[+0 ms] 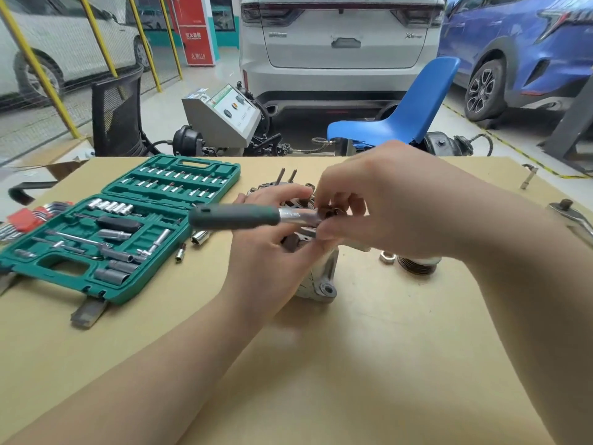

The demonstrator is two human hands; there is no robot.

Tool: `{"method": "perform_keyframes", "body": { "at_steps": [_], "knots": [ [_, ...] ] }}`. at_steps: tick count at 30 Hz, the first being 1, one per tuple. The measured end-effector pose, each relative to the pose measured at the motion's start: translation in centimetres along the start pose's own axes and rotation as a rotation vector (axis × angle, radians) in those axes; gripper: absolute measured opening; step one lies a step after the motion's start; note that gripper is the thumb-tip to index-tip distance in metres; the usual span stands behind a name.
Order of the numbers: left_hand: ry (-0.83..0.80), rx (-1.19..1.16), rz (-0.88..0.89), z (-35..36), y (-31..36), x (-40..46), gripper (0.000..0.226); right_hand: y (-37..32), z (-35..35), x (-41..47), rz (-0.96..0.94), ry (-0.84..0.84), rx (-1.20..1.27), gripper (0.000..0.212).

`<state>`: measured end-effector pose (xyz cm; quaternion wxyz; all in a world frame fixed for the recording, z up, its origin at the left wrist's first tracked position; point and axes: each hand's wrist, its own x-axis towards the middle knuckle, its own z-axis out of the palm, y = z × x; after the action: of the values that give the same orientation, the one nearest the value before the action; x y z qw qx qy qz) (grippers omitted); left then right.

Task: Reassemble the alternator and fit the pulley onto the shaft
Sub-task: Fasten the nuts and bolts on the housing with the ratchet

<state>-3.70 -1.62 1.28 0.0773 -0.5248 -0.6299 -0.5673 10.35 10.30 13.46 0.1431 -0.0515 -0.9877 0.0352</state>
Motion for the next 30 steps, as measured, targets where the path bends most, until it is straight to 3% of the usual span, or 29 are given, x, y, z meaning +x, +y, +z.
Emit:
{"method": "perform_keyframes", "body": {
  "at_steps": [9,15,18,21,25,30],
  "knots": [
    [0.109,0.118,0.044,0.9,0.2,-0.4,0.014,0.6,-0.3,2.3,0.161,-0.085,0.013,0.031],
    [0.055,0.129,0.173,0.5,-0.9,-0.1,0.015,1.4,-0.8,1.3,0.024,-0.115,0.224,0.023],
    [0.045,0.164,0.164,0.5,-1.7,-0.4,0.015,1.1,-0.9,1.1,-0.045,-0.101,0.165,0.023],
    [0.083,0.100,0.125,0.7,-1.3,-0.6,0.019,1.0,-0.5,1.2,0.010,-0.054,0.102,0.020],
    [0.087,0.101,0.091,0.8,-0.7,-0.5,0.013,0.7,0.3,1.6,0.076,-0.009,0.063,0.036],
    [0.059,0.137,0.119,0.6,-0.8,-0.4,0.023,1.1,0.0,1.7,0.036,-0.085,0.132,0.015]
  ]
}}
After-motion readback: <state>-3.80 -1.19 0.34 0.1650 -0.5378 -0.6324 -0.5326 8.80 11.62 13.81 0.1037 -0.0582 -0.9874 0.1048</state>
